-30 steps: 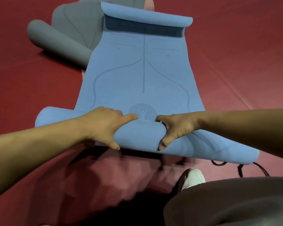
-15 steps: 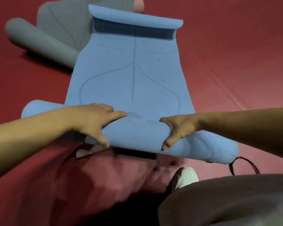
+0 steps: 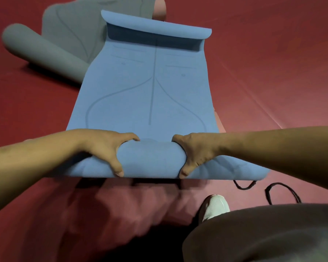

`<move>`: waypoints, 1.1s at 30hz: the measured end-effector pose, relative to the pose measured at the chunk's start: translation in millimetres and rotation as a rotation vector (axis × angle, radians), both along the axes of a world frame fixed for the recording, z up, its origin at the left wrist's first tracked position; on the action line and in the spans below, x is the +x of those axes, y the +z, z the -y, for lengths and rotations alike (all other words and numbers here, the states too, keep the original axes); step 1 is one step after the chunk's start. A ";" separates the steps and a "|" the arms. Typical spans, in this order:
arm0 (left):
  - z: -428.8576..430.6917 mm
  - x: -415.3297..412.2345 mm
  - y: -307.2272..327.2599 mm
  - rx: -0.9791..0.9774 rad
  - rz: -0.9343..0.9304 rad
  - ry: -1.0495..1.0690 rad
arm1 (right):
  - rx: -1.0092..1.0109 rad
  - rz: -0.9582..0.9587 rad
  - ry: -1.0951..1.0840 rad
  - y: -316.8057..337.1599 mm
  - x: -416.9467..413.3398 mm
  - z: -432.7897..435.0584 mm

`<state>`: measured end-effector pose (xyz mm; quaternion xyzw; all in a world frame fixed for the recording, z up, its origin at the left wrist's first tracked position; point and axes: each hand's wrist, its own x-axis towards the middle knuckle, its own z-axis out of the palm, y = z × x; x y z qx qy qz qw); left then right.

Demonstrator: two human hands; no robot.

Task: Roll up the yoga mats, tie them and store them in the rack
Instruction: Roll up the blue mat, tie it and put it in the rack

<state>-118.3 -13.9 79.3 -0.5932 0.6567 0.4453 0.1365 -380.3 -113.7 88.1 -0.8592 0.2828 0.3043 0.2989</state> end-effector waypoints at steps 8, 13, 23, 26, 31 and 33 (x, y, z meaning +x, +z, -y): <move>-23.6 -18.8 1.0 -0.458 0.484 -0.414 | 0.439 -0.037 -0.285 1.1 -5.3 10.5; -21.6 -10.1 -0.2 -0.307 0.315 -0.272 | 0.434 -0.084 -0.225 8.5 1.8 2.9; 0.4 -4.9 22.5 -0.064 0.124 -0.148 | 0.186 -0.006 -0.064 16.6 11.8 -3.8; -15.9 -16.4 19.7 -0.348 0.321 -0.371 | 0.352 -0.017 -0.183 13.9 7.0 4.6; -37.0 -28.6 25.5 -0.437 0.381 -0.357 | 0.561 -0.077 -0.203 9.0 7.7 2.5; -37.2 -28.2 26.5 -0.385 0.337 -0.324 | 0.587 -0.107 -0.175 12.6 10.8 0.5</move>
